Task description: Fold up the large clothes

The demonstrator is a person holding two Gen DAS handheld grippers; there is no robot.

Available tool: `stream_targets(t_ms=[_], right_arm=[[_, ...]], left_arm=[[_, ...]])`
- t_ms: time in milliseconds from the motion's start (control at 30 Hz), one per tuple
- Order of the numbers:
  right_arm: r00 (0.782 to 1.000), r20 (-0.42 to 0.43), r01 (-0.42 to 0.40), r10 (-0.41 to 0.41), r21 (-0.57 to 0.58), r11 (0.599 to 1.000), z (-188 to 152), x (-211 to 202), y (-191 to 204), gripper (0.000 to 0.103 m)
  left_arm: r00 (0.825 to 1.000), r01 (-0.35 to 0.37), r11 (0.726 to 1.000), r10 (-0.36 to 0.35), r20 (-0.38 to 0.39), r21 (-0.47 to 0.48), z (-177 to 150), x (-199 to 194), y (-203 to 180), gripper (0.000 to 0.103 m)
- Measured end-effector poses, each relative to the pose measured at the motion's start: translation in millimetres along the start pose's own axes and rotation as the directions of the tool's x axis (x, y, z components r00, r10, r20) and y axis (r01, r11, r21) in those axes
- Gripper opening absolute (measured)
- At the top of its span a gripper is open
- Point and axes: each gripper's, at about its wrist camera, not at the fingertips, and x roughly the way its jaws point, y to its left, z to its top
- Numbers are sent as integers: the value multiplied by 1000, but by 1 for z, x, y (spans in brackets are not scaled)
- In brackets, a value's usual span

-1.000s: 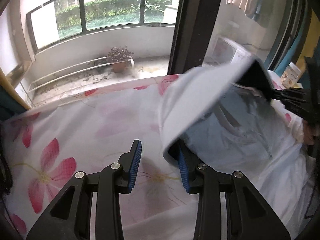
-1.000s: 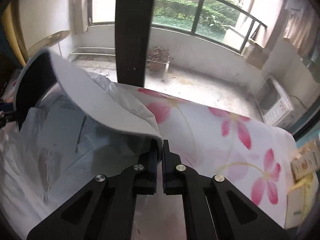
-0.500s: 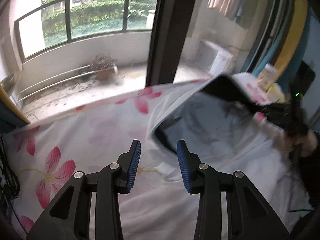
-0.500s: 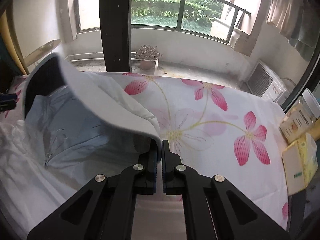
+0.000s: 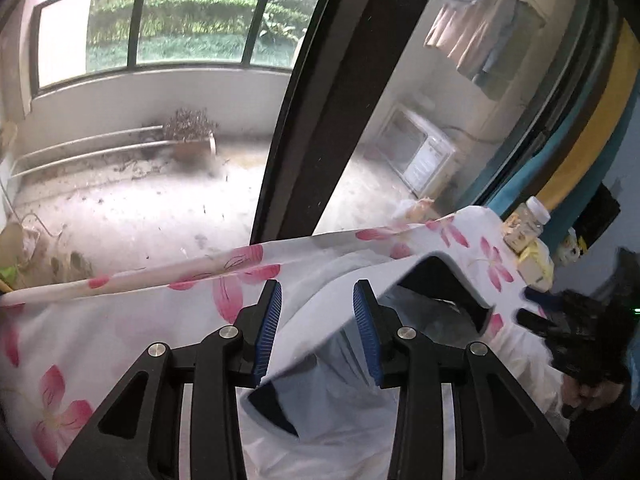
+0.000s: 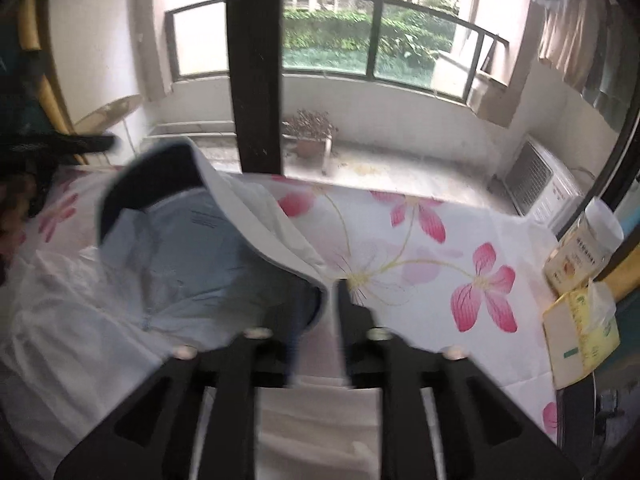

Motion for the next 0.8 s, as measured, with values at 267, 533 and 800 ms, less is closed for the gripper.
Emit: stream_targets(t_ms=[267,533,800], right_arm=[[999,33,-30,29,27,999,45,21,-2,47],[973,-183,-123,140,102,987,26,87,4,57],[970,-209,-122,125,28,992,-1,95,4,76]], left_arm=[[997,13,1000,-11,-76,28,-26,18,4,39],[989,-20,995,34,-143,99,-59,17,22,39],[979,-20,989,49,-200,148,-70,14,35,65]])
